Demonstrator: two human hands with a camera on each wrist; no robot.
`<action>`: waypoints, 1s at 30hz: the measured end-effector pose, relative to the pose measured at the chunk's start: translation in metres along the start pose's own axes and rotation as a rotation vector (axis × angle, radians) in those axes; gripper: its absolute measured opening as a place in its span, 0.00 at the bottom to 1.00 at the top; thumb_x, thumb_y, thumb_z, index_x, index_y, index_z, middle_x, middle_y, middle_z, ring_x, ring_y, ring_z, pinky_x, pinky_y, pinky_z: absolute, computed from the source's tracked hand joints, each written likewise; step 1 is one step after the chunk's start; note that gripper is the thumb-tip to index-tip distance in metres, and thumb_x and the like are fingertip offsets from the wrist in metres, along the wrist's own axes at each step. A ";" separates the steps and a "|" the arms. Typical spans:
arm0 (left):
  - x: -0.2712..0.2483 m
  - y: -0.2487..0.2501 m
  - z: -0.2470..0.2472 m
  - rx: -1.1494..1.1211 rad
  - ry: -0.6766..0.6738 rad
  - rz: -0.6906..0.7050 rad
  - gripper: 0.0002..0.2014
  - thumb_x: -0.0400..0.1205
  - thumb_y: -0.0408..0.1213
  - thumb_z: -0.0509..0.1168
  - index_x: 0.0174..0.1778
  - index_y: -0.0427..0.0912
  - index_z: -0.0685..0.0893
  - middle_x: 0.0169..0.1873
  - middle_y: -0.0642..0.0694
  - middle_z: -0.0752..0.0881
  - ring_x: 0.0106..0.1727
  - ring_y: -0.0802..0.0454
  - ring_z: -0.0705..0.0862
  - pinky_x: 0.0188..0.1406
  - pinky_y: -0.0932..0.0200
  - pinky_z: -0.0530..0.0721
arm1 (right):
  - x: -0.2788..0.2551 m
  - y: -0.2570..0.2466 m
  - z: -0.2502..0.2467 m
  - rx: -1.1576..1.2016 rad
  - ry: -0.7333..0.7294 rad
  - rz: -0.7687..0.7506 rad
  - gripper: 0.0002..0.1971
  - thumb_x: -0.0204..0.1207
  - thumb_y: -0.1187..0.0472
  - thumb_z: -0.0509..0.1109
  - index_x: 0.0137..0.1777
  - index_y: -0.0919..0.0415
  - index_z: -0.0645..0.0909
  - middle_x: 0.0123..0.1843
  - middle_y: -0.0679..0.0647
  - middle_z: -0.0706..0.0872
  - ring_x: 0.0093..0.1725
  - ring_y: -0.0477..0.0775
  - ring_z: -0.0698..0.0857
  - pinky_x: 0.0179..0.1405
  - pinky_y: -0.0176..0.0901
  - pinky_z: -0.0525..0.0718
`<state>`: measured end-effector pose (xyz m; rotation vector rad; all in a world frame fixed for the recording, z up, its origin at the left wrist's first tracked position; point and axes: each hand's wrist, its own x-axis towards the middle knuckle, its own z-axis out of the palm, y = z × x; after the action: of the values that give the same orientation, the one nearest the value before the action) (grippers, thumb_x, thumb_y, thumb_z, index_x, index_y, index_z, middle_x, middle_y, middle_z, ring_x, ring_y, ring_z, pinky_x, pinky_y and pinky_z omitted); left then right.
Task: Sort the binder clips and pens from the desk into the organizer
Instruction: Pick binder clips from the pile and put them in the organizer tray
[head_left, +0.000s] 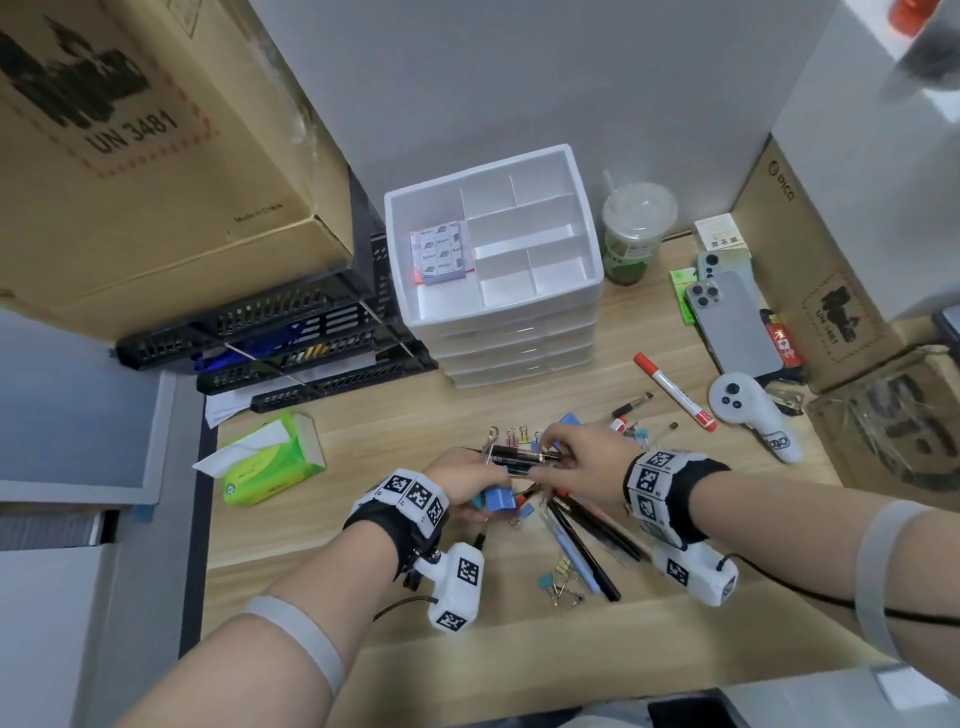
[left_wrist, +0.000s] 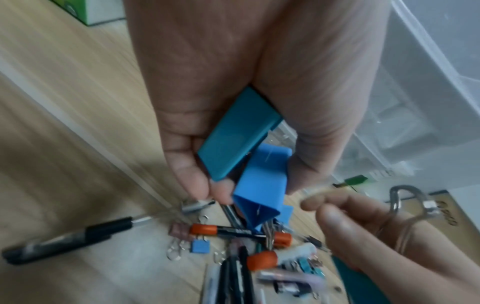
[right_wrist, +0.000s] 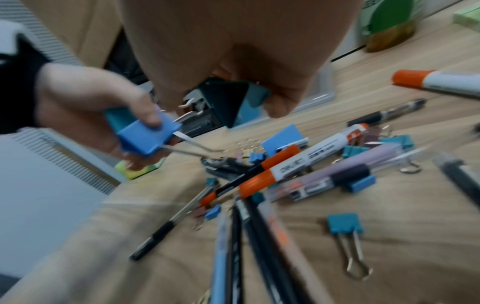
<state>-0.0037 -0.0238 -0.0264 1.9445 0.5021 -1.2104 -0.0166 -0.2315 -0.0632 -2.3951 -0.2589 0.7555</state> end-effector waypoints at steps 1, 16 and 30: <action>0.001 -0.003 -0.003 -0.018 0.021 -0.012 0.14 0.77 0.39 0.74 0.54 0.35 0.85 0.52 0.33 0.91 0.43 0.45 0.90 0.50 0.49 0.91 | 0.007 0.006 -0.003 -0.037 0.031 0.052 0.20 0.77 0.35 0.67 0.59 0.49 0.78 0.39 0.45 0.84 0.36 0.46 0.83 0.37 0.44 0.83; 0.008 -0.034 -0.033 -0.083 0.065 -0.086 0.05 0.81 0.29 0.70 0.47 0.39 0.80 0.44 0.41 0.88 0.43 0.48 0.89 0.31 0.63 0.88 | 0.068 0.020 0.010 -0.408 0.033 0.341 0.25 0.72 0.37 0.69 0.54 0.57 0.73 0.42 0.51 0.84 0.38 0.56 0.84 0.33 0.44 0.81; 0.019 -0.021 -0.035 -0.236 0.126 -0.150 0.04 0.83 0.32 0.69 0.48 0.40 0.80 0.51 0.37 0.85 0.47 0.44 0.87 0.56 0.44 0.90 | 0.064 0.008 -0.013 -0.078 0.128 0.267 0.24 0.71 0.34 0.66 0.55 0.52 0.73 0.41 0.48 0.84 0.37 0.51 0.84 0.31 0.41 0.78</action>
<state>0.0107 0.0152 -0.0433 1.8129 0.8309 -1.0703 0.0430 -0.2219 -0.0892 -2.5713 0.0877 0.7164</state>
